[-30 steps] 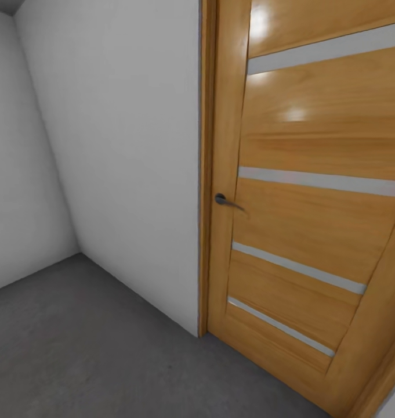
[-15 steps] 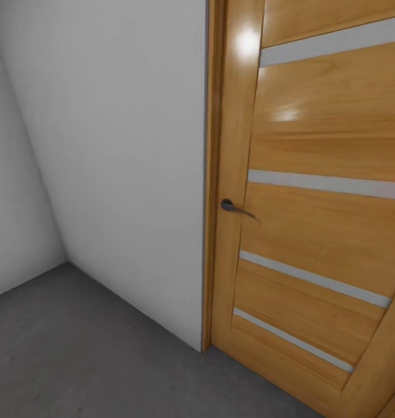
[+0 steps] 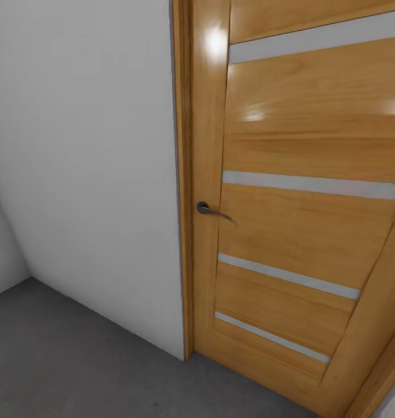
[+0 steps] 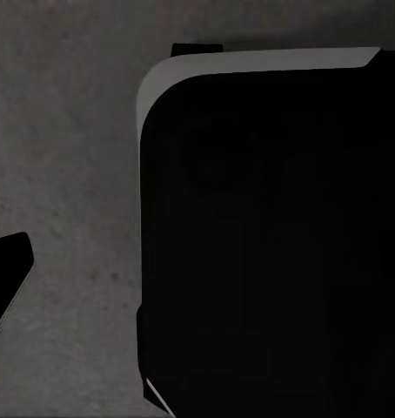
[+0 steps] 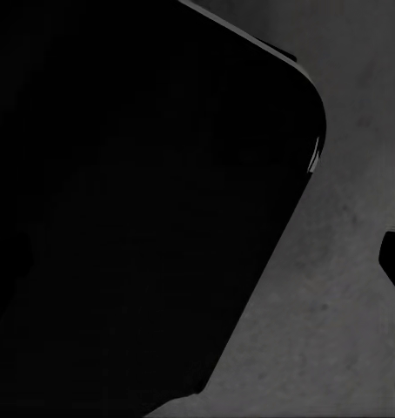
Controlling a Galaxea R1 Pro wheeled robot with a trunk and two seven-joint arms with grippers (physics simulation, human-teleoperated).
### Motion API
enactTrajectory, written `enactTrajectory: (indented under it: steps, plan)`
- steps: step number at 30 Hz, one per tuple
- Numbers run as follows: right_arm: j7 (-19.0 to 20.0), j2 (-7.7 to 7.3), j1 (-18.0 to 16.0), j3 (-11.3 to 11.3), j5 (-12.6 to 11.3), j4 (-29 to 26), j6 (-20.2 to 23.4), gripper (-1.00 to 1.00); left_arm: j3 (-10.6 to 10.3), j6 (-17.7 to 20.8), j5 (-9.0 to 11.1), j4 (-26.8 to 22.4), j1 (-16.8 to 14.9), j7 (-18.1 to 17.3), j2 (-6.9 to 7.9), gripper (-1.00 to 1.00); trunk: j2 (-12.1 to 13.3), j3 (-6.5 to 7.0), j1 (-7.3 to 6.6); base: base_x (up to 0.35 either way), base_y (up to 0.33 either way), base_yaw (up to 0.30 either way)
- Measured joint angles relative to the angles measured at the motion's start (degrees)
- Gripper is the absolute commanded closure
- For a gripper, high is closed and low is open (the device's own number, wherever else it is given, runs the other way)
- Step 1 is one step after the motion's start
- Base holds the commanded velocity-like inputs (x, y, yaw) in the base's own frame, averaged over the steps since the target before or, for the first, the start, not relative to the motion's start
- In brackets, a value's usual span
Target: Move the two storage containers from the living room to the garage. In the garage, place one container on the floor and stack the other container on top of it (either order is fine).
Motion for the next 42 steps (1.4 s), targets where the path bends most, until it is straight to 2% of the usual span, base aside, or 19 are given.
enactTrajectory:
  steps: [35,42]
  plan:
    - [0.01,0.00,0.00,0.00,0.00,0.00,-0.01,-1.00,0.00,-0.01,0.00,-0.01,0.00,0.07,-0.06,-1.00,0.00,0.00,0.00,0.000,0.000,-0.269]
    - [0.01,0.00,0.00,0.01,0.00,0.00,-0.02,-1.00,0.00,-0.01,0.00,0.00,0.00,0.00,-0.01,-1.00,0.00,0.00,-0.02,0.094,0.079,-0.083]
